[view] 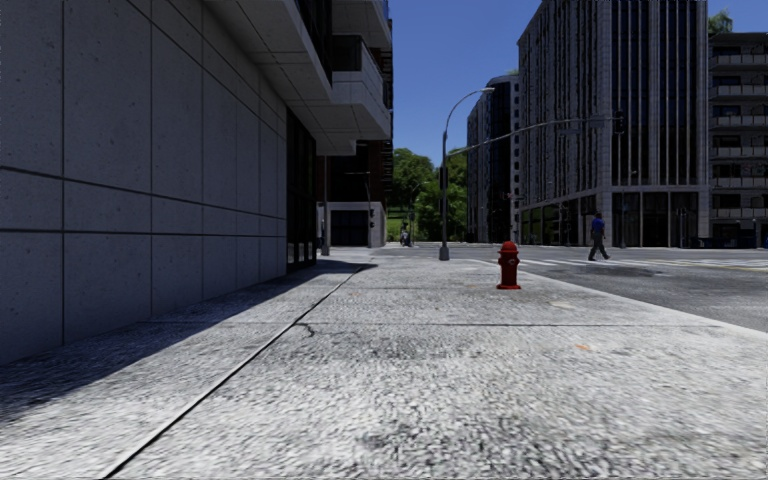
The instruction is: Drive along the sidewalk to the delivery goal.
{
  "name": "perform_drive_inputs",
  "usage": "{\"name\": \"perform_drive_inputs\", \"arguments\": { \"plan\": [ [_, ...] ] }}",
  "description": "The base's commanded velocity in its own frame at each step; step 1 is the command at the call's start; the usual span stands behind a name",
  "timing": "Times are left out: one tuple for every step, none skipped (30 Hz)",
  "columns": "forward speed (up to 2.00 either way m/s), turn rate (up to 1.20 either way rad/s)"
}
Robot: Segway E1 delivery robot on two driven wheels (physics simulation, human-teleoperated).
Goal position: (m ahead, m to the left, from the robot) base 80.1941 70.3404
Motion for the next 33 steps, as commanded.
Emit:
{"name": "perform_drive_inputs", "arguments": {
  "plan": [
    [2.00, 0.24],
    [2.00, 0.24],
    [2.00, 0.24],
    [2.00, 0.24],
    [2.00, 0.25],
    [2.00, 0.25],
    [2.00, 0.25],
    [2.00, 0.25],
    [2.00, 0.00],
    [2.00, 0.00],
    [2.00, 0.00],
    [2.00, 0.00],
    [2.00, 0.00],
    [2.00, 0.00],
    [2.00, 0.00],
    [2.00, 0.00],
    [2.00, 0.00],
    [2.00, 0.00],
    [2.00, 0.00],
    [2.00, 0.00],
    [2.00, 0.00],
    [1.96, 0.00],
    [1.85, 0.00],
    [2.00, 0.00],
    [2.00, 0.00],
    [2.00, 0.00],
    [2.00, 0.00],
    [2.00, 0.00],
    [2.00, 0.00],
    [2.00, 0.00],
    [2.00, 0.00],
    [2.00, 0.00],
    [2.00, 0.00]
  ]
}}
